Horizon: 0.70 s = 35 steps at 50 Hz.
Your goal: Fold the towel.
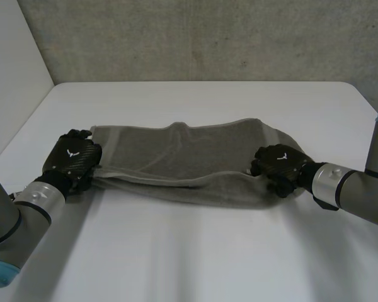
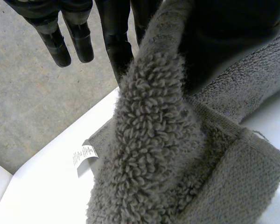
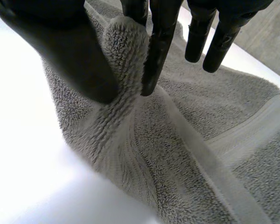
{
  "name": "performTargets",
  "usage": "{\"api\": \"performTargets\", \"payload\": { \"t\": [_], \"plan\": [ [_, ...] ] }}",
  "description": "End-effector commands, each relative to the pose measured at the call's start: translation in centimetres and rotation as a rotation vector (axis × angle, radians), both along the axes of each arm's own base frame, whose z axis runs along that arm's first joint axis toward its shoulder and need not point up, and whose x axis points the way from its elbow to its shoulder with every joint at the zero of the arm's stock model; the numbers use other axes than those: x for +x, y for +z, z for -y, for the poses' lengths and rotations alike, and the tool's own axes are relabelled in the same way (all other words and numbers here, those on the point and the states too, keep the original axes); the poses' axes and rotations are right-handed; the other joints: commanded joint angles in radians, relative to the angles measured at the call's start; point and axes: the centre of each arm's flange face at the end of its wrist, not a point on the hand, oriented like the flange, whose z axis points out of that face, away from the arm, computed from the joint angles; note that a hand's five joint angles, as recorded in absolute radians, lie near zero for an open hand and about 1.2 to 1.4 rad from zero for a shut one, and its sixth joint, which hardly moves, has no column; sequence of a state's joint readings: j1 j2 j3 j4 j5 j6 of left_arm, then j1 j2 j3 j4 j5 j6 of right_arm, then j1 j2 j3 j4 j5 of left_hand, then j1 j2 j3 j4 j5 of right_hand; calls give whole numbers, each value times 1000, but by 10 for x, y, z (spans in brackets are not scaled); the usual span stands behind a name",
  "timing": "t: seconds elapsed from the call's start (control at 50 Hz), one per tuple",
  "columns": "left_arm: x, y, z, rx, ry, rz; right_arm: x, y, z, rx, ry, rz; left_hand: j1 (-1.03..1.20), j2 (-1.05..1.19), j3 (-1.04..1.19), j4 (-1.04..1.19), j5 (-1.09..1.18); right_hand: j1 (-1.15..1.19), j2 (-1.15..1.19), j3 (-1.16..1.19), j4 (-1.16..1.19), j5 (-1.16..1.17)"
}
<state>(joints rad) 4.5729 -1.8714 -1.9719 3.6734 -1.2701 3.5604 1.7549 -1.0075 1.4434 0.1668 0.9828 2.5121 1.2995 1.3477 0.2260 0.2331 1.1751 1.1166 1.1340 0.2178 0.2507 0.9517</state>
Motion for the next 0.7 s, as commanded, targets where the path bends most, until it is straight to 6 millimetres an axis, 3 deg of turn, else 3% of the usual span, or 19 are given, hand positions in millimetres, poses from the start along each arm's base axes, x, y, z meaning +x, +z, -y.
{"api": "performTargets", "payload": {
  "t": [0.02, 0.14, 0.36, 0.46, 0.5, 0.52, 0.56, 0.58, 0.6, 0.62, 0.64, 0.66, 0.68, 0.7],
  "plan": [
    [0, 1, 1, -3, 1, 0, -4, 25, -9, -54, -7, 19, 97, 49, -51, -59, 47, 280, 262, -43, -76, 270],
    [1, 1, 1, -1, 5, 0, -9, 30, -15, -61, -7, 19, 97, 49, -51, -59, 47, 280, 262, -43, -76, 270],
    [0, 4, -1, 47, -5, 2, -15, 20, -17, -80, 33, -67, 97, 49, -51, -59, 47, 280, 262, -43, -76, 270],
    [-5, 20, 20, -10, -11, -13, -9, 35, 5, -232, 79, -131, 97, 49, -51, -59, 47, 280, 262, -43, -76, 270],
    [-14, 33, 45, -82, -27, -18, -2, 64, 33, -362, 50, -109, 97, 49, -51, -59, 47, 280, 262, -43, -76, 270],
    [-14, 33, 45, -82, -27, -18, -1, 64, 33, -362, 50, -109, 97, 49, -51, -59, 47, 280, 262, -43, -76, 270],
    [-33, 72, 72, -230, -56, -46, 9, 115, 65, -547, -39, -40, 97, 49, -51, -59, 47, 280, 262, -43, -76, 270],
    [-33, 72, 72, -231, -56, -47, 9, 115, 65, -548, -40, -39, 97, 49, -51, -59, 47, 280, 262, -43, -76, 270],
    [-43, 98, 81, -319, -74, -67, 11, 154, 79, -683, -111, 29, 97, 49, -51, -59, 47, 280, 262, -43, -76, 270],
    [-48, 127, 90, -411, -79, -88, 11, 154, 79, -684, -111, 30, 97, 49, -51, -59, 47, 280, 262, -43, -76, 270],
    [-48, 127, 90, -412, -79, -88, 9, 191, 88, -803, -189, 113, 97, 49, -51, -59, 47, 280, 262, -43, -76, 270],
    [-50, 155, 94, -494, -78, -111, 5, 227, 90, -908, -260, 211, 97, 49, -51, -59, 47, 280, 262, -43, -76, 270],
    [-50, 174, 97, -548, -71, -133, 5, 228, 90, -909, -260, 212, 97, 49, -51, -59, 47, 280, 262, -43, -76, 270],
    [-50, 174, 97, -548, -71, -134, -1, 258, 86, -987, -307, 301, 97, 49, -51, -59, 47, 280, 262, -43, -76, 270]
  ]
}}
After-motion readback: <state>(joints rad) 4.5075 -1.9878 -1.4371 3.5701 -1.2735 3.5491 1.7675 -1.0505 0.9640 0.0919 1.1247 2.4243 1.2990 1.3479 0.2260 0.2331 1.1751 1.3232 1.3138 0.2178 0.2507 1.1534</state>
